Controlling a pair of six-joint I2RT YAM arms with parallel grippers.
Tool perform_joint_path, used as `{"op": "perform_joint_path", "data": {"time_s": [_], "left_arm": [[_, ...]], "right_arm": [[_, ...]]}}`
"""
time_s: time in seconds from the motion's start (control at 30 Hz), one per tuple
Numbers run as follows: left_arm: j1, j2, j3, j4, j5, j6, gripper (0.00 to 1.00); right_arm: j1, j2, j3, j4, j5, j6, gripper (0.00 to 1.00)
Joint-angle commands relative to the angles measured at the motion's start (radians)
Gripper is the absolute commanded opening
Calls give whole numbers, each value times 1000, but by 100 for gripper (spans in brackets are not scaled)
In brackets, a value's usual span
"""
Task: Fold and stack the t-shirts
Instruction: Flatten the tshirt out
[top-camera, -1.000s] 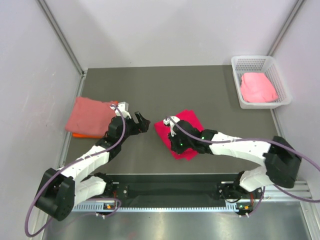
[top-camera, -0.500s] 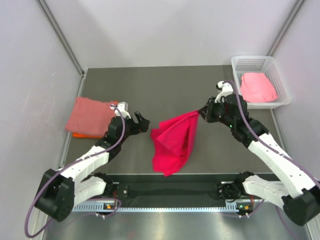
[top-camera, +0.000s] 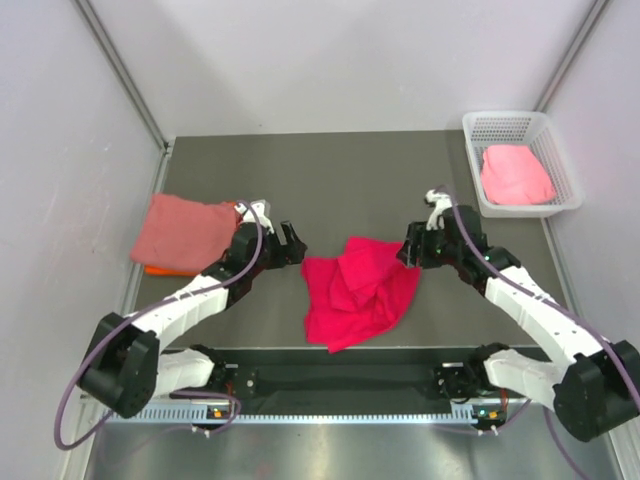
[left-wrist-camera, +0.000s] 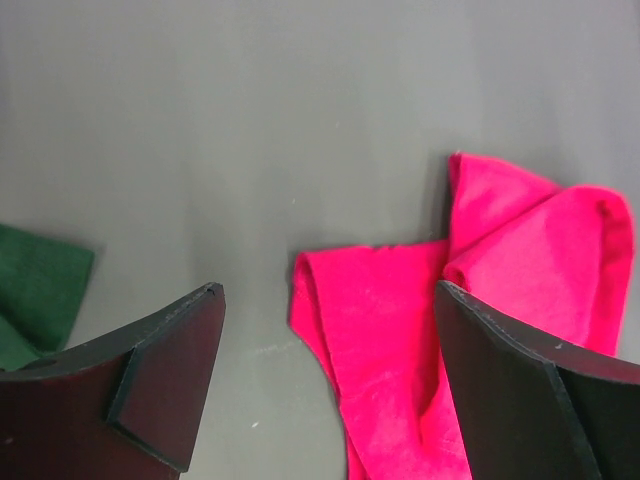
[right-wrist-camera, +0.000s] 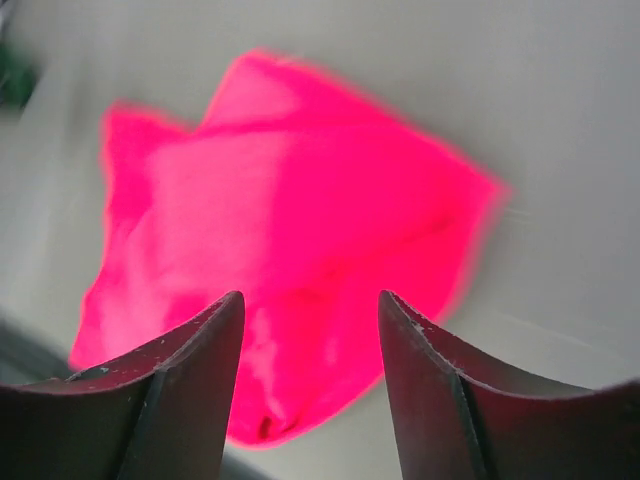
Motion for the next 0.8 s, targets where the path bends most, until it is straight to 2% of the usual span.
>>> {"op": "perform_joint_path", "data": {"time_s": [0.0,0.17,0.37,0.57,0.67,0.77], "left_arm": [[-7,64,70,-120,8,-37,89],[-5,68,32,-121,96,-89,86],[-7,22,-61,-94,175,-140,83],[-22,34,-72,-94,195,-160,79],[-30,34,-67,-98,200,-160,78],[-36,20,-64,-112,192,-152,77]], "right_arm": [[111,33,37,43,-154,-123,56],[303,160,81,58,-97,-113,66],[418,333,196,78,17,-106,63],[484,530,336,26,135,-125,61],[512,570,362,-4,198,-130,58],[532,527,318,37,198,-140,57]]}}
